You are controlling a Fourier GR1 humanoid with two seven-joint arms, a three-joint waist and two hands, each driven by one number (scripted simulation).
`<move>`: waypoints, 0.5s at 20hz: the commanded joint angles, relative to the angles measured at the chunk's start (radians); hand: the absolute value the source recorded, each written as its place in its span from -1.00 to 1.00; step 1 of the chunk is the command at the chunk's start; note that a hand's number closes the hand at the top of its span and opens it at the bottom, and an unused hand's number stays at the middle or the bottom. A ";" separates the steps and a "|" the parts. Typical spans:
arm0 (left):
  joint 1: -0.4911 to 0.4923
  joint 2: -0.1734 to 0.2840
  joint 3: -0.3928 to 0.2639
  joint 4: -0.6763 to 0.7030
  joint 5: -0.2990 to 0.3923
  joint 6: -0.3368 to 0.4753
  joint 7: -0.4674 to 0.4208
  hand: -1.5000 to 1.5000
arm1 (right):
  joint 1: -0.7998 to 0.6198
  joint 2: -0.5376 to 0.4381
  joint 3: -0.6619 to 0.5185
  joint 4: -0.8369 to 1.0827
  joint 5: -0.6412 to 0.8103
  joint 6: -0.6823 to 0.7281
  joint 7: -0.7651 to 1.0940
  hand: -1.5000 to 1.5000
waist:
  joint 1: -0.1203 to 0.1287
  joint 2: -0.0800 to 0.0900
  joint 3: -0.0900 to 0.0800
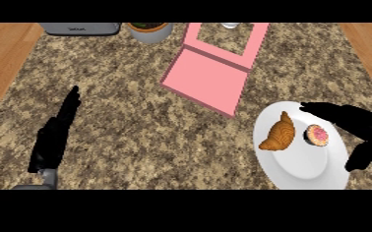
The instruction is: Pick the cupcake from the plate and place it in the cardboard box
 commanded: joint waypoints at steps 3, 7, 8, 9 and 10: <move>-0.019 -0.027 0.021 -0.014 -0.042 -0.009 0.028 0.00 | 0.022 0.044 -0.034 0.024 0.061 -0.040 -0.031 -1.00 | -0.002 0.000 0.000; -0.016 -0.024 0.051 -0.046 -0.031 -0.036 0.064 0.00 | 0.020 0.088 -0.024 -0.004 0.098 -0.008 0.021 -1.00 | -0.002 -0.001 0.000; -0.023 -0.036 0.038 -0.018 -0.038 -0.045 0.045 0.00 | -0.065 0.096 -0.020 0.125 0.135 -0.041 -0.024 -1.00 | 0.002 0.001 0.000; -0.054 -0.087 -0.004 0.021 -0.093 0.011 0.044 0.00 | -0.032 0.094 -0.028 0.114 0.132 -0.067 -0.039 -1.00 | -0.001 0.001 0.000; 0.061 -0.014 0.059 -0.060 -0.023 -0.070 -0.018 0.00 | -0.040 0.101 -0.024 0.072 0.139 -0.032 0.006 -1.00 | 0.003 0.000 0.000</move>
